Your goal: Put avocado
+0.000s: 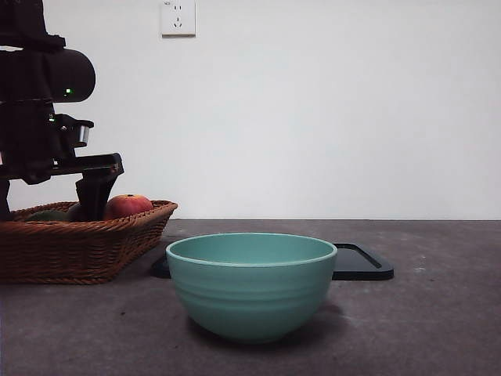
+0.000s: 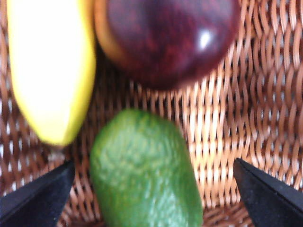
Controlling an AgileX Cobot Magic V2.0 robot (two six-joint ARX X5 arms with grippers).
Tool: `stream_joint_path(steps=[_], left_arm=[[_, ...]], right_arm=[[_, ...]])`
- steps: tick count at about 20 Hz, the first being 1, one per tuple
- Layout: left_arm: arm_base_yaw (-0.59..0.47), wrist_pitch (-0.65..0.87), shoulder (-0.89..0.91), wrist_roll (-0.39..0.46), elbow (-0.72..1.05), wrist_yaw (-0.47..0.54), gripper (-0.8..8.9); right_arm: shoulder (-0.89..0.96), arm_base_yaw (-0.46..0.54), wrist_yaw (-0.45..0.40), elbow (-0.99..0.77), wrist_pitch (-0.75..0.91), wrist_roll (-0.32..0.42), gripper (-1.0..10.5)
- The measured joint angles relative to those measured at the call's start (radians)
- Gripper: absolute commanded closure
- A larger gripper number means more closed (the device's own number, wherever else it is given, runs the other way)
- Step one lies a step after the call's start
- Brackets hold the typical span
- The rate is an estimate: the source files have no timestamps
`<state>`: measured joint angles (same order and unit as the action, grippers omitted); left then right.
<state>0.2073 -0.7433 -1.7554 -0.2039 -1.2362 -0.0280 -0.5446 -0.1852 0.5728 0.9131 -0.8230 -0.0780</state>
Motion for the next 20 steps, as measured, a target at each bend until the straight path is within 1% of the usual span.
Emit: stream_joint_path(steps=[4, 5, 7, 8, 10, 11, 12, 13, 20], left_arm=[[0.0, 0.009, -0.028, -0.008, -0.001, 0.0, 2.66], [0.0, 0.01, -0.035, -0.008, -0.001, 0.0, 2.9], [0.0, 0.017, -0.036, -0.008, -0.001, 0.0, 3.75], [0.0, 0.019, -0.036, -0.009, -0.001, 0.0, 3.98], [0.0, 0.019, -0.036, -0.012, -0.001, 0.0, 5.14], [0.0, 0.02, -0.036, -0.013, -0.001, 0.0, 6.05], [0.0, 0.021, -0.036, -0.016, -0.001, 0.0, 6.47], [0.0, 0.021, -0.036, -0.017, -0.001, 0.0, 6.63], [0.0, 0.017, -0.018, -0.018, -0.001, 0.001, 6.62]], right_arm=[[0.0, 0.0, 0.0, 0.0, -0.018, 0.0, 3.3], [0.0, 0.0, 0.0, 0.0, -0.022, 0.0, 3.3], [0.0, 0.0, 0.0, 0.0, -0.024, 0.0, 3.3], [0.0, 0.0, 0.0, 0.0, -0.024, 0.0, 3.3], [0.0, 0.0, 0.0, 0.0, -0.024, 0.0, 3.3], [0.0, 0.0, 0.0, 0.0, -0.024, 0.0, 3.3], [0.0, 0.0, 0.0, 0.0, -0.024, 0.0, 3.3], [0.0, 0.0, 0.0, 0.0, -0.024, 0.0, 3.3], [0.0, 0.0, 0.0, 0.0, -0.024, 0.0, 3.3]])
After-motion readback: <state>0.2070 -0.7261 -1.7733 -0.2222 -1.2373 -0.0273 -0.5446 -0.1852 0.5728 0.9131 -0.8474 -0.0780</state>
